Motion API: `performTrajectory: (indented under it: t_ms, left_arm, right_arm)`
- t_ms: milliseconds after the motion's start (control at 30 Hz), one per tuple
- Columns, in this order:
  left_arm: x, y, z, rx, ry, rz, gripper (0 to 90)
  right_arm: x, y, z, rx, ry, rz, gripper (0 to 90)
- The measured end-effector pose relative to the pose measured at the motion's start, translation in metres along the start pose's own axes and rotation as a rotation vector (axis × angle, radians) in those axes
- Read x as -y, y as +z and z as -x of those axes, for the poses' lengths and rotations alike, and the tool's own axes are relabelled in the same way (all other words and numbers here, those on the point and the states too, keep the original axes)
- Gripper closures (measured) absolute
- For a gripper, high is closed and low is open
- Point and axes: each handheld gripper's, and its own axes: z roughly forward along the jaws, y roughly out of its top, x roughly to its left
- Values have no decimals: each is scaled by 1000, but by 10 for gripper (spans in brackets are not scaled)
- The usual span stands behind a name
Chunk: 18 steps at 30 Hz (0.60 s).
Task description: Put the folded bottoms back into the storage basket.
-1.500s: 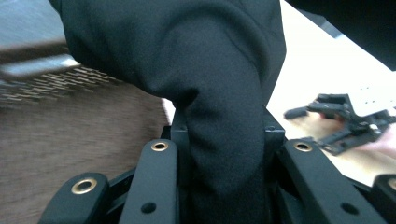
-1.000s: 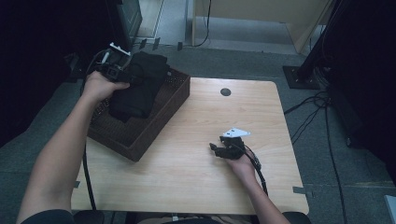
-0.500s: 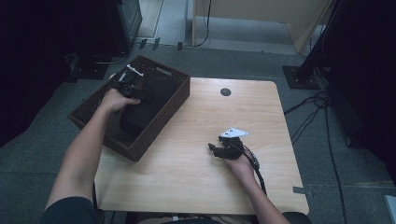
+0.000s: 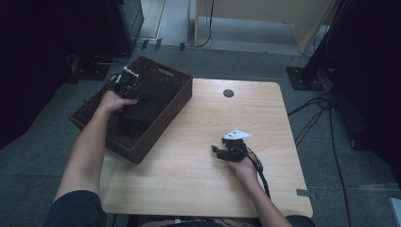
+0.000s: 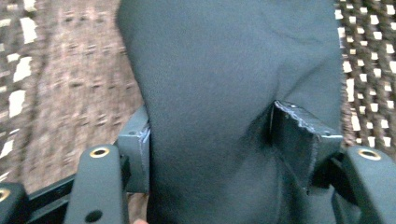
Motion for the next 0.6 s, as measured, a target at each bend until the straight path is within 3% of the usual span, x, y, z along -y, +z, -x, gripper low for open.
performTrajectory:
  t_ms: [167,233,267,400,500,600]
  left_arm:
    - [2,-24,-1,-27,-17,87,378]
    - [6,-32,2,-1,-44,111,413]
    - [9,-34,5,17,-49,114,448]
    - [22,-37,20,11,-18,103,475]
    - [33,-41,29,-9,-25,121,539]
    - [43,-39,37,-16,16,92,625]
  right_arm:
    - [0,-1,0,-1,-4,-3,415]
    - [0,0,0,0,-8,-3,416]
    - [0,0,0,1,-8,-2,416]
    - [0,0,1,7,-3,0,418]
    - [0,1,1,13,-4,1,422]
    - [0,1,1,15,-5,-1,426]
